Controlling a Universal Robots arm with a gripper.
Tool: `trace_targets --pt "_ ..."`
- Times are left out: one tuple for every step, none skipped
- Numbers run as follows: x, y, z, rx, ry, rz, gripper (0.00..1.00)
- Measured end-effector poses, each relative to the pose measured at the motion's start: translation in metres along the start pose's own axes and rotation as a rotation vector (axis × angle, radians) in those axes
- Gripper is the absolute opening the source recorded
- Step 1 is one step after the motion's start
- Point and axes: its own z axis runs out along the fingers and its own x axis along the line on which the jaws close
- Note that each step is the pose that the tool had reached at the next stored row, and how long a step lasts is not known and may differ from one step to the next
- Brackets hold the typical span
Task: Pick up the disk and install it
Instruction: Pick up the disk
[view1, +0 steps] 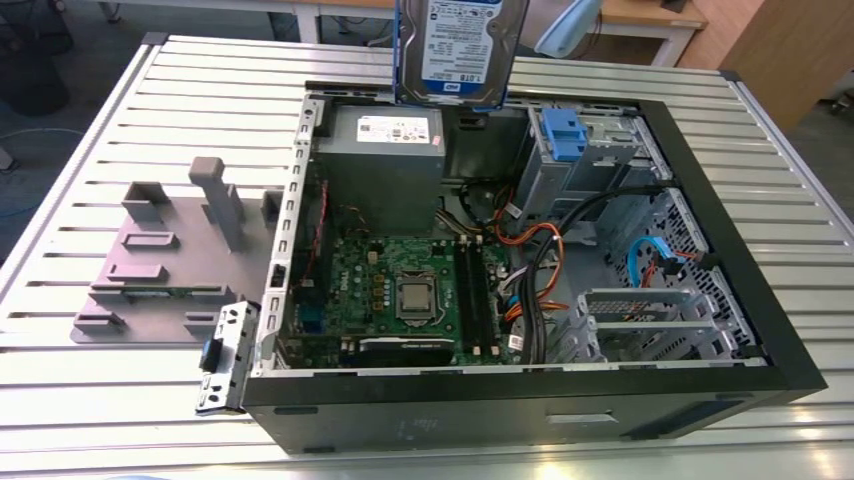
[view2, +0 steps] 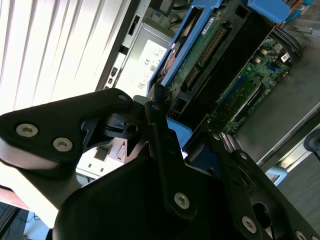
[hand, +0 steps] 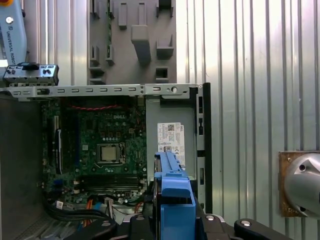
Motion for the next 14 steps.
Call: trace_targets --pt "0.0002 0.0000 0.0000 0.0000 0.0001 0.000 0.36" --pt "0.0004 0.0000 0.0000 0.0000 0.0001 0.000 0.36" --pt "0.0006 0.0000 0.0000 0.0000 0.0001 0.000 0.36" --pt "0.0008 0.0000 0.0000 0.0000 0.0002 0.000 0.36" --pt "0.0010 0.0000 0.0000 0.0000 0.0002 0.000 0.36" --pt "0.0012 0.0000 0.0000 0.0000 0.0003 0.000 0.36" --pt "0.0014 -0.0001 0.0000 0.0000 0.0003 0.000 0.36" --pt "0.0015 -0.0001 0.0000 0.0000 0.0003 0.000 0.36" --pt "0.0023 -0.0001 0.0000 0.0000 0.0006 0.000 0.36" --pt "0.0024 -0.0001 0.0000 0.0000 0.0006 0.000 0.36" --pt "0.0148 -0.0005 0.0003 0.0007 0.0199 0.000 0.36" --pt "0.0202 -0.0007 0.0004 0.0022 0.0659 0.000 0.36" --pt "0.0202 -0.0007 0.0004 0.0022 0.0663 0.000 0.36" --pt "0.0202 -0.0007 0.0005 0.0023 0.0668 0.000 0.36"
